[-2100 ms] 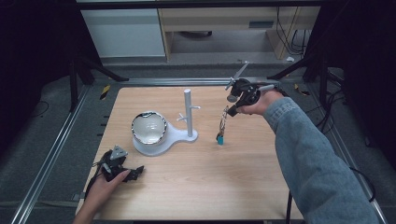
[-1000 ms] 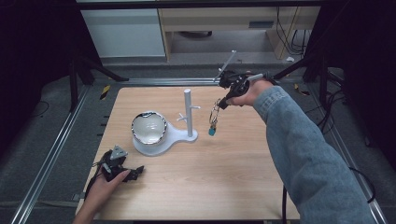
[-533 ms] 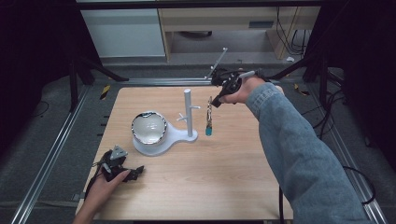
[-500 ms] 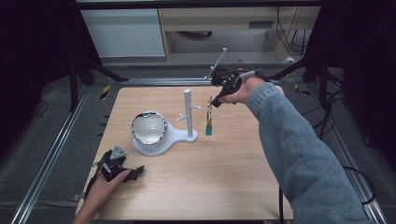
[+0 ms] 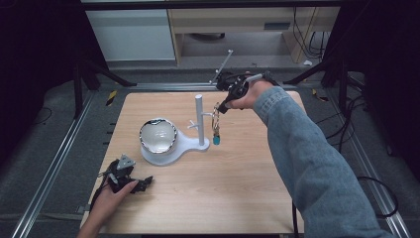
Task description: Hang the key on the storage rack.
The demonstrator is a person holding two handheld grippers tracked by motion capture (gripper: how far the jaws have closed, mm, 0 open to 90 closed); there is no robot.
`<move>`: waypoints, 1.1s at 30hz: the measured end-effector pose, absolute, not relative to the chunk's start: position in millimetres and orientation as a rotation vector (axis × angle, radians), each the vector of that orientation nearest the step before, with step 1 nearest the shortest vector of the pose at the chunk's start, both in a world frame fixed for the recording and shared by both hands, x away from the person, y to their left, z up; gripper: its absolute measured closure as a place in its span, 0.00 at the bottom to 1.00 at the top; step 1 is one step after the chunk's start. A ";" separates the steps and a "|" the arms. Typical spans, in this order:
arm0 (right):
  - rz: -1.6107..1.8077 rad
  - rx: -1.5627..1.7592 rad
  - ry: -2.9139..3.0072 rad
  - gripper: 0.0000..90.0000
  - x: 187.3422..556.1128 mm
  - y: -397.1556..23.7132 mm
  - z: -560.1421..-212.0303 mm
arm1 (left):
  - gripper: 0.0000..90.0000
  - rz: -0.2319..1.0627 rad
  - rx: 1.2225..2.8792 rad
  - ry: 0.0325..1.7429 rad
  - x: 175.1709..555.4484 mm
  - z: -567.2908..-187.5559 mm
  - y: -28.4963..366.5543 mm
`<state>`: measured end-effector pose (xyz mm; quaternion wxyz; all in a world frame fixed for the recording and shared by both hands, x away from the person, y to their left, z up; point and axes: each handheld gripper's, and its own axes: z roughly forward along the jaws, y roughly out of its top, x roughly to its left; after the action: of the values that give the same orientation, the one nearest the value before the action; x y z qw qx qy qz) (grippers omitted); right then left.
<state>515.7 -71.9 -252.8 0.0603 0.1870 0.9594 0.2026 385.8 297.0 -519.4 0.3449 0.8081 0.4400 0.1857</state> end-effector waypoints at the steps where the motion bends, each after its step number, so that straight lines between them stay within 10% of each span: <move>1: 0.613 0.566 2.904 0.99 515.7 -71.9 -252.8 | 0.00 0.482 2.098 1.142 385.8 -519.4 297.0; 33: 0.563 0.551 2.951 0.98 527.2 -54.9 -264.1 | 0.00 0.481 2.098 1.143 385.8 -519.4 297.0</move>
<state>527.2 -54.9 -264.1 0.0434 0.1801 0.9653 0.1842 385.8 297.0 -519.4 0.3450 0.8081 0.4401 0.1854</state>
